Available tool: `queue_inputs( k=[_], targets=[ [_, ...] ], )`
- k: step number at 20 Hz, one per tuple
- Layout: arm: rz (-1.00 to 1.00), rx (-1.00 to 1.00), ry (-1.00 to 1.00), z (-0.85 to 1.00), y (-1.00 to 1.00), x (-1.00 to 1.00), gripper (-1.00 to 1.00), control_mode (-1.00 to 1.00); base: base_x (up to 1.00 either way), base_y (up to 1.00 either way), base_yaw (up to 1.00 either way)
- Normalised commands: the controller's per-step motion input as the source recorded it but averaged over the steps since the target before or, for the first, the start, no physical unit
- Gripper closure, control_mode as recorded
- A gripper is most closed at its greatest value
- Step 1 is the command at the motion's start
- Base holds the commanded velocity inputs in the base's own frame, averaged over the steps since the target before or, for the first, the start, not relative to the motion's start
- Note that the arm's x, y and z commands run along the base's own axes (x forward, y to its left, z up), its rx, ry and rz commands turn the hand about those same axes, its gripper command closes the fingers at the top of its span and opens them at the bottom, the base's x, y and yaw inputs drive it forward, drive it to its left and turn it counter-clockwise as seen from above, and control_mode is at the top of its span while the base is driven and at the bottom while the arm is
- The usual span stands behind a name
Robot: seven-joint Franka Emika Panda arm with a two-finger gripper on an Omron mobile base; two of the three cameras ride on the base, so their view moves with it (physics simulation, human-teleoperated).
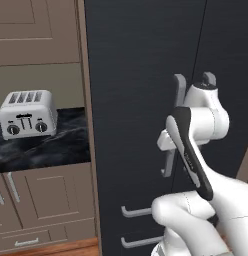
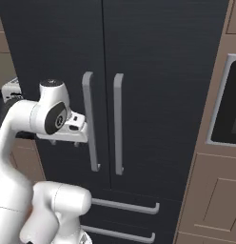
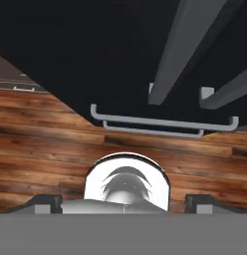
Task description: Navigate to the stand mixer.
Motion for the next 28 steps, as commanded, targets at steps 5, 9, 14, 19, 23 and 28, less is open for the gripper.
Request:
queue_inputs(
  k=[5,9,14,19,23,28],
  targets=[
    [0.0,0.0,0.0,0.0,0.0,0.0,-1.0,1.0,-0.64,0.0,0.22],
    [0.0,0.0,0.0,0.0,0.0,0.0,-1.0,1.0,-0.67,0.0,0.49],
    [0.0,0.0,0.0,0.0,0.0,0.0,-1.0,1.0,-0.21,0.02,0.86],
    [0.0,0.0,0.0,0.0,0.0,0.0,-1.0,1.0,0.0,0.0,1.0],
    [0.0,0.0,0.0,0.0,0.0,0.0,-1.0,1.0,0.0,0.0,1.0],
    [0.0,0.0,0.0,0.0,0.0,0.0,-1.0,1.0,0.04,0.0,1.0]
  ],
)
